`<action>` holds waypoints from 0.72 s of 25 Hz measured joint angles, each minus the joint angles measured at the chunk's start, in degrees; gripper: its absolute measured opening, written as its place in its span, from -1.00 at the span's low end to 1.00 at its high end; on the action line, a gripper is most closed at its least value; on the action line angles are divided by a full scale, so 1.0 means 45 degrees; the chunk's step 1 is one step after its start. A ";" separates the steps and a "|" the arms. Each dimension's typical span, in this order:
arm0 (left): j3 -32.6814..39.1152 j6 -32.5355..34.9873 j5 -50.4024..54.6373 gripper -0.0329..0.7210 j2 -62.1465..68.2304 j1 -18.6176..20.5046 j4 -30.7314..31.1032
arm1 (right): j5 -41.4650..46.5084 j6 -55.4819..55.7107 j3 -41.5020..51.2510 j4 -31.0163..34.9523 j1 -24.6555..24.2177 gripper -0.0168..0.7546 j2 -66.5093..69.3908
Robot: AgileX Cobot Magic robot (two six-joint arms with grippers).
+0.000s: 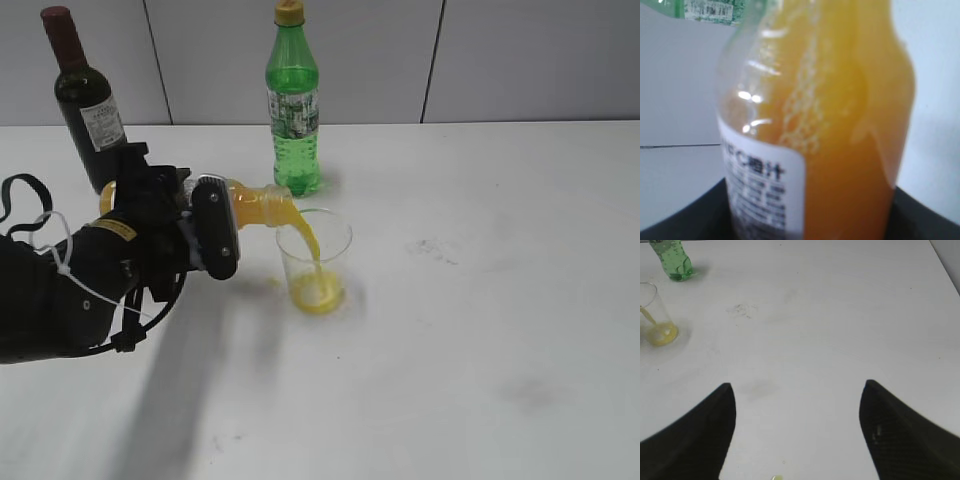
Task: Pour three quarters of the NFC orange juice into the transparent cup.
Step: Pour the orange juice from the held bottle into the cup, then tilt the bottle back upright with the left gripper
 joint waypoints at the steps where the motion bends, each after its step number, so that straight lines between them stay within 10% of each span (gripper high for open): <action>1: 0.0000 0.0032 0.0000 0.33 0.0000 0.0000 0.0000 | 0.0000 0.0000 0.0000 0.0000 0.0000 0.57 0.0000; 18: 0.0000 0.0713 -0.0781 0.33 0.0000 0.0000 0.0182 | 0.0000 0.0000 0.0000 0.0000 0.0000 0.57 0.0000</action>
